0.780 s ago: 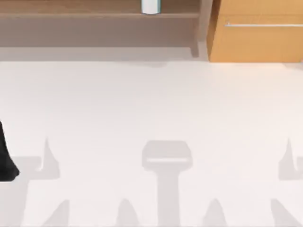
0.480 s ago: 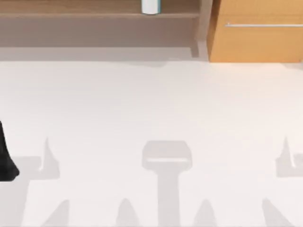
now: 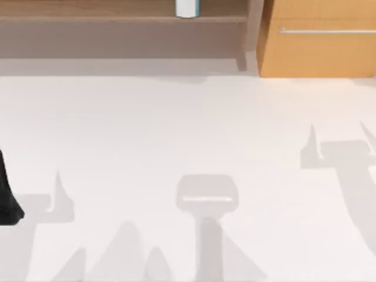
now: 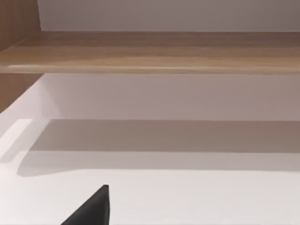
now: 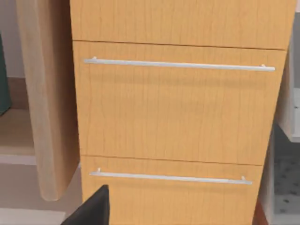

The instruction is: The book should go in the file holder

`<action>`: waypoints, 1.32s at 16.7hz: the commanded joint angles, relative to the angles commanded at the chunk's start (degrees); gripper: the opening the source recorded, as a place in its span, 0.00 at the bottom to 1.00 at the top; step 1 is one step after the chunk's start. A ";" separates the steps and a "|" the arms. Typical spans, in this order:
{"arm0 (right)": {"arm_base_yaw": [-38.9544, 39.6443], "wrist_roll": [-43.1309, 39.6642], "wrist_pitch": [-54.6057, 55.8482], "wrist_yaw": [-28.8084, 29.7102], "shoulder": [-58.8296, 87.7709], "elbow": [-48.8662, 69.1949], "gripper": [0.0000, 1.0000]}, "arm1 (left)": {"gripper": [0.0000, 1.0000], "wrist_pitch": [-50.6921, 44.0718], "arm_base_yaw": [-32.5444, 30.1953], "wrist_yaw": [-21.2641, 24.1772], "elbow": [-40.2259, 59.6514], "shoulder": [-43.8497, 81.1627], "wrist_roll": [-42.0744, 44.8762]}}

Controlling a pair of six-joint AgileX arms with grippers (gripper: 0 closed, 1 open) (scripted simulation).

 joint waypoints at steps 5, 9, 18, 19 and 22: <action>11.75 -0.24 7.49 11.39 35.46 22.10 1.00 | 1.00 0.00 0.00 0.00 0.00 0.00 0.00; 17.56 -0.24 13.63 17.87 58.04 39.51 1.00 | 1.00 0.00 0.00 0.00 0.00 0.00 0.00; 19.36 0.10 23.91 23.06 91.01 67.99 1.00 | 1.00 0.00 0.00 0.00 0.00 0.00 0.00; 19.24 0.14 24.55 23.21 92.80 69.66 1.00 | 1.00 0.00 0.00 0.00 0.00 0.00 0.00; 19.04 0.18 25.43 23.42 95.19 71.89 1.00 | 1.00 0.00 0.00 0.00 0.00 0.00 0.00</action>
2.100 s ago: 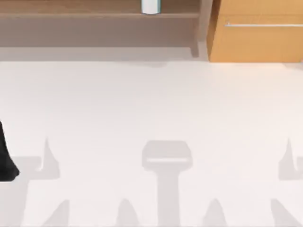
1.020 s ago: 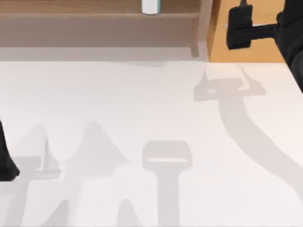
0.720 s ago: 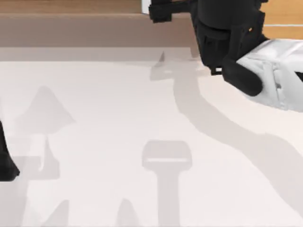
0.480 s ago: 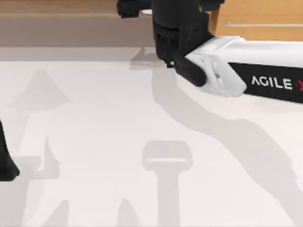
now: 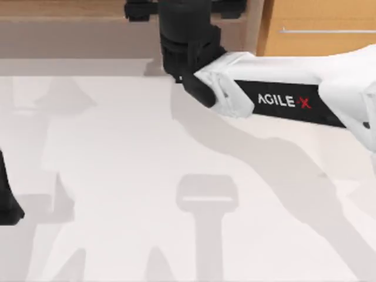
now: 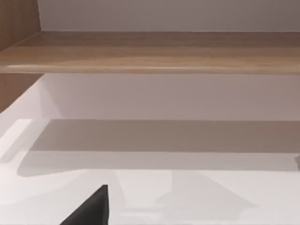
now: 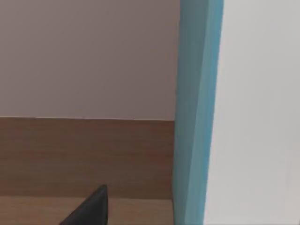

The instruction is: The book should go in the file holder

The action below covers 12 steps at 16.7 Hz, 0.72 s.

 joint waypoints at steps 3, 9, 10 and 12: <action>0.00 0.00 0.00 0.00 0.00 0.00 1.00 | 1.00 0.00 0.00 0.00 0.00 0.00 0.00; -0.90 -0.03 -1.75 -0.87 2.24 4.02 1.00 | 1.00 0.00 0.00 0.00 0.00 0.00 0.00; -1.18 -0.04 -2.21 -1.16 2.85 5.10 1.00 | 1.00 0.00 0.00 0.00 0.00 0.00 0.00; -1.47 -0.04 -2.68 -1.43 3.45 6.17 1.00 | 1.00 0.00 0.00 0.00 0.00 0.00 0.00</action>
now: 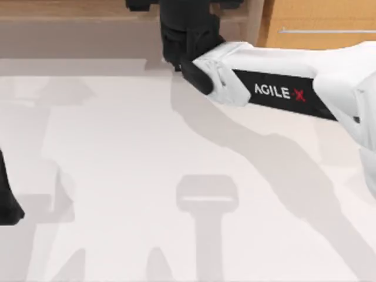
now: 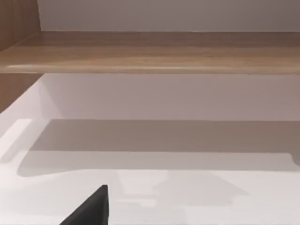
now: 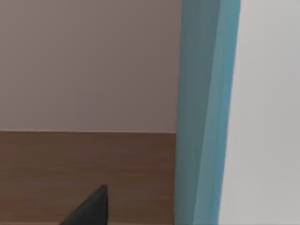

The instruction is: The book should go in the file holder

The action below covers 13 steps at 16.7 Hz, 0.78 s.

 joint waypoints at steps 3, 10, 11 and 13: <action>0.00 0.00 0.00 0.00 0.00 0.00 1.00 | 1.00 0.00 0.00 0.00 0.00 0.00 0.00; 0.00 0.00 0.00 0.00 0.00 0.00 0.47 | 1.00 0.00 0.00 0.00 0.00 0.00 0.00; 0.00 0.00 0.00 0.00 0.00 0.00 0.40 | 1.00 0.00 0.00 0.00 0.00 0.00 0.00; 0.00 0.00 0.00 0.00 0.00 0.00 0.25 | 1.00 0.00 0.00 0.00 0.00 0.00 0.00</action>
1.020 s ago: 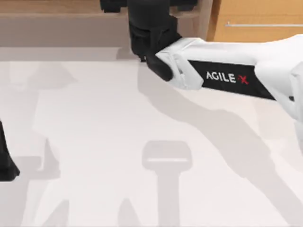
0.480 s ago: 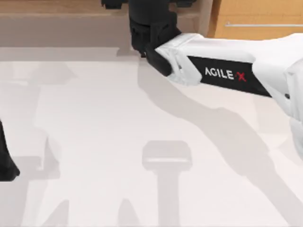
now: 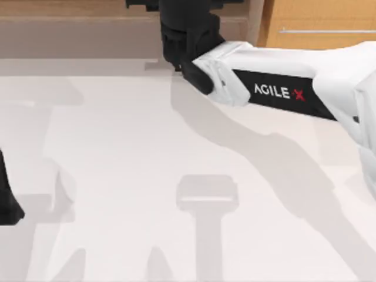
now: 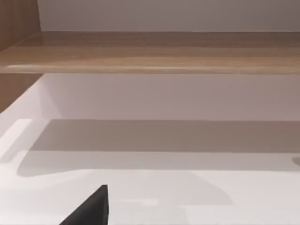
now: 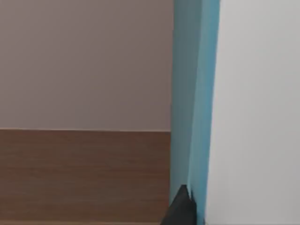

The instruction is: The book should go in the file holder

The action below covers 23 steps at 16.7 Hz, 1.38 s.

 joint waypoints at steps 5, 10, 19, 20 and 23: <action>0.00 0.00 0.00 0.00 0.00 0.00 0.00 | 1.00 0.00 0.00 0.00 0.00 0.00 0.00; 0.00 0.00 0.00 0.00 0.00 0.00 0.00 | 1.00 0.00 0.00 0.00 0.00 0.00 0.00; 0.20 0.10 -2.74 -0.04 -1.14 1.67 0.00 | 1.00 0.00 0.00 0.00 0.00 0.00 0.00; 0.20 0.10 -2.74 -0.04 -1.14 1.67 0.00 | 1.00 0.00 0.00 0.00 0.00 0.00 0.00; 0.21 0.18 -2.62 -0.05 -0.89 1.49 0.00 | 1.00 0.00 0.00 0.00 0.00 0.00 0.00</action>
